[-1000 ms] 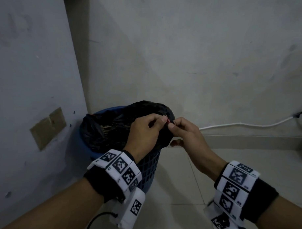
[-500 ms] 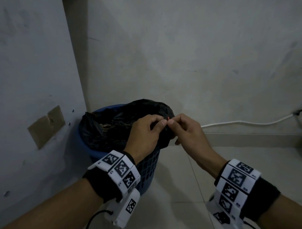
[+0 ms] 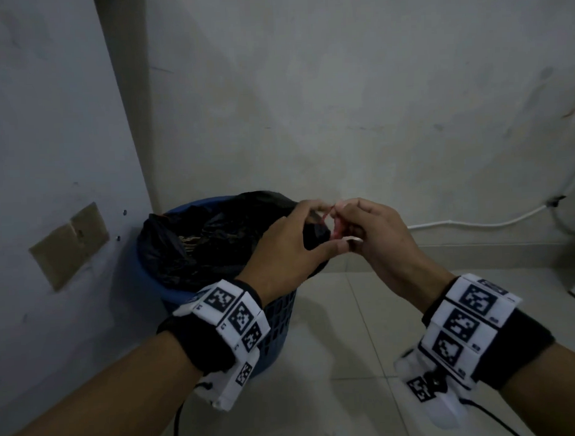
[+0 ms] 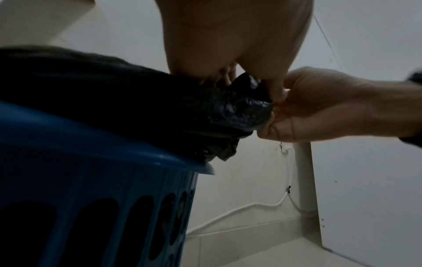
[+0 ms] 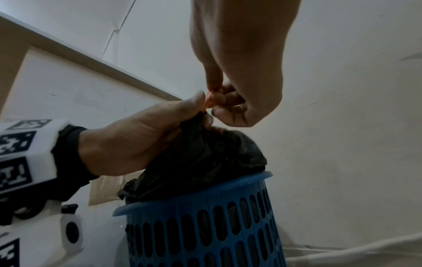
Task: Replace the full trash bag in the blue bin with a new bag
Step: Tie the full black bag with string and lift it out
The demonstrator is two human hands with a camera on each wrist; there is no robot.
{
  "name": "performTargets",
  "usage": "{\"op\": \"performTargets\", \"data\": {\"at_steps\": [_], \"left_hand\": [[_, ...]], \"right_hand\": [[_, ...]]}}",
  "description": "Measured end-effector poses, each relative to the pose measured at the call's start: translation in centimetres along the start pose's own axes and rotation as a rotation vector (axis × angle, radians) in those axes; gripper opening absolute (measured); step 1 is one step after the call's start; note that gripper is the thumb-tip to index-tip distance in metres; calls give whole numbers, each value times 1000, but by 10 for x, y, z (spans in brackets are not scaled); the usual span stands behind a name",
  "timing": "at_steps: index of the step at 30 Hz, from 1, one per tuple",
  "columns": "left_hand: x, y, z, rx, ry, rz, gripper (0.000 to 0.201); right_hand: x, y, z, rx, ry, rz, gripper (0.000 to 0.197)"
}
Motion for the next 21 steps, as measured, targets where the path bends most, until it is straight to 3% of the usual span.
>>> {"op": "performTargets", "data": {"at_steps": [3, 7, 10, 13, 15, 18, 21], "left_hand": [[-6, 3, 4, -52, 68, 82, 24], [-15, -5, 11, -19, 110, 222, 59], [-23, -8, 12, -18, 147, 332, 63], [-22, -7, 10, -49, 252, 503, 64], [-24, -8, 8, -97, 216, 432, 60], [-24, -10, 1, -159, 139, 288, 37], [-25, -12, 0, -207, 256, 537, 42]], "right_hand": [[4, -9, 6, 82, 87, 98, 23], [5, -17, 12, 127, 298, 479, 36], [6, -16, 15, 88, 343, 663, 33], [14, -9, 20, 83, 381, 636, 28], [20, -7, 25, 128, 397, 568, 27], [30, -5, 30, 165, 421, 509, 28], [37, -6, 31, 162, 409, 389, 28]]}}
Point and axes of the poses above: each hand's wrist, its own z-axis towards the middle knuckle, its own y-axis out of the palm, x = y × z, the point moved 2 cm from there along z, towards the middle knuckle, and after that the axes turned 8 degrees about x, right-handed, at the moved point
